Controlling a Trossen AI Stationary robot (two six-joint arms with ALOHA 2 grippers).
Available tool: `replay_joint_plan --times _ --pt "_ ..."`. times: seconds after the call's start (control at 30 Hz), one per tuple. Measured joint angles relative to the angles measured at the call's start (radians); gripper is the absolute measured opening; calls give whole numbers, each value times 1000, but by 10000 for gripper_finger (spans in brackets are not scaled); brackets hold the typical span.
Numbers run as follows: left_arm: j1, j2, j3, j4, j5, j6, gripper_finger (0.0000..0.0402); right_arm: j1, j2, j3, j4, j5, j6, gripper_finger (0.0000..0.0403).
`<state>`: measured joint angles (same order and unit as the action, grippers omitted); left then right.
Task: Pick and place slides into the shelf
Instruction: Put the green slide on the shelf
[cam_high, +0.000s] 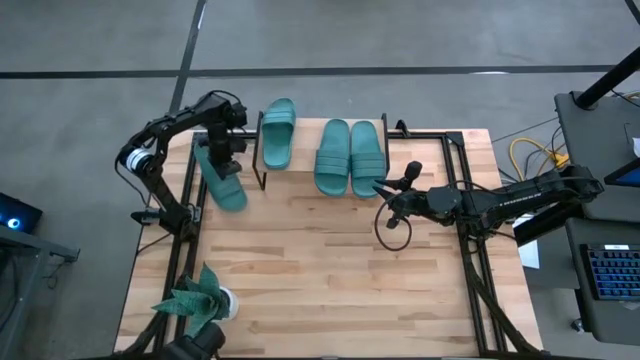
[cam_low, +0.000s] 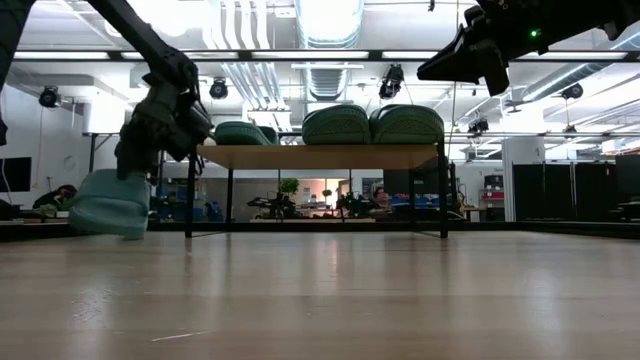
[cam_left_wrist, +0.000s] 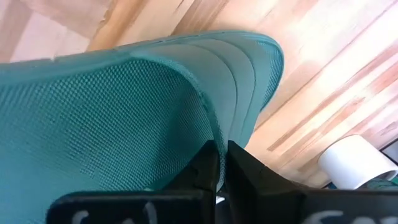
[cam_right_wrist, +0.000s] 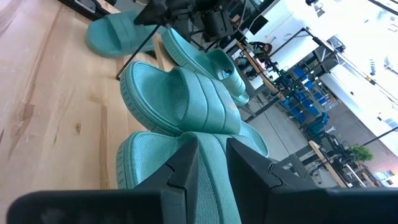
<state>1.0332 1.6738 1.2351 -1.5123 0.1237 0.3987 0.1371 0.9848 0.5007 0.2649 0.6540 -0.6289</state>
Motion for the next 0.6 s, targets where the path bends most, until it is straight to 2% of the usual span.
replay_joint_plan --times 0.2,0.6 --pt "0 -63 51 -53 -2 -23 1 0 0 0 0 0 0 80" --pt "0 -300 130 -60 -5 -56 0 0 0 0 0 0 0 73"
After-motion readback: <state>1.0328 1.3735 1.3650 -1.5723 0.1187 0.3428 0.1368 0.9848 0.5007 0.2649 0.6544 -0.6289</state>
